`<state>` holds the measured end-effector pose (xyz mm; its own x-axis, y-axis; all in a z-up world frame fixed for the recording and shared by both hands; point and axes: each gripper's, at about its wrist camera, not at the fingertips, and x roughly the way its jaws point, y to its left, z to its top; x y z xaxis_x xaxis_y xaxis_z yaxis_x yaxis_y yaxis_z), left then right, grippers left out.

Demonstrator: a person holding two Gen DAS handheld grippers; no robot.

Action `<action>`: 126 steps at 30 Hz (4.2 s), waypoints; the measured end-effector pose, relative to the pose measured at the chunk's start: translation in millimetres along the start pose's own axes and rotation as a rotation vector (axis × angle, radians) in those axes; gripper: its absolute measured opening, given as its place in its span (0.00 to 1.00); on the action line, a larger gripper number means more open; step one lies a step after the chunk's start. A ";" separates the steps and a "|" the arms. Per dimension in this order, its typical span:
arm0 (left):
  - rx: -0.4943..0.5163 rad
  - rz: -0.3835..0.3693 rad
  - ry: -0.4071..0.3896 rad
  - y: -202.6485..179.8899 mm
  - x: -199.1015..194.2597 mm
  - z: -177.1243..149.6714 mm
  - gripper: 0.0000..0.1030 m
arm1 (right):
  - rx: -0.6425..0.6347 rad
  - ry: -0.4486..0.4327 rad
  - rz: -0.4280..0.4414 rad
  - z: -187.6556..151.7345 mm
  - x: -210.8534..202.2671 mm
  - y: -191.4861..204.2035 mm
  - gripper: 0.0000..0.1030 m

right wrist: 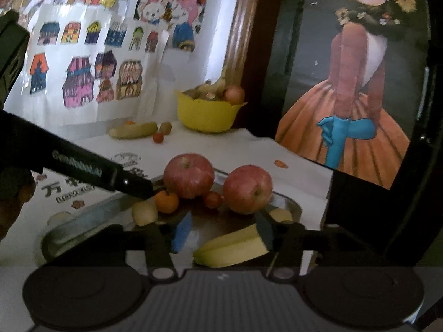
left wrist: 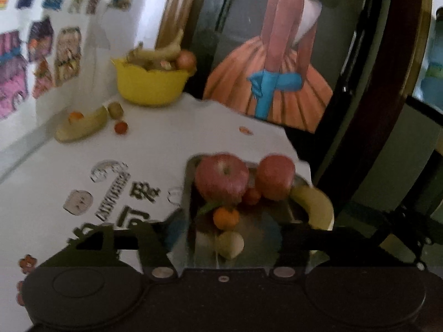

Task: Organize fruits
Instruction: 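Lower the kiwi and cherry tomato onto the tray and open both grippers, then lift both grippers away from the tray toward the loose fruit, then reach the left gripper to a yellow banana while the right gripper reaches another cherry tomato, then close the left gripper on the banana while the right gripper grasps the cherry tomato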

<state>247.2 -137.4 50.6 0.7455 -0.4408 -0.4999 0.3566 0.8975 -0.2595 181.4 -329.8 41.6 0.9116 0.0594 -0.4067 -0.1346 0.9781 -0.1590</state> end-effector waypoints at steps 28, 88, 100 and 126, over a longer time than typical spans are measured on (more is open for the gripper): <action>0.066 0.249 -0.129 95.4 -151.3 -35.4 0.99 | 0.103 0.115 -0.093 -18.4 -132.2 86.7 1.00; 0.280 0.314 -0.083 143.1 100.2 92.6 0.99 | -0.091 0.180 0.347 150.9 200.3 65.4 0.98; 0.290 0.348 -0.041 159.4 127.1 88.4 0.92 | 0.025 0.369 0.462 140.8 293.6 81.0 0.76; 0.257 0.369 0.025 177.4 158.7 105.1 0.51 | 0.090 0.475 0.503 142.2 340.2 90.3 0.29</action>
<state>487.9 -46.6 12.1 0.8363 -0.0875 -0.5413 0.1999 0.9679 0.1524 534.7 -192.8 16.8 0.4758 0.4354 -0.7642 -0.4444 0.8688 0.2184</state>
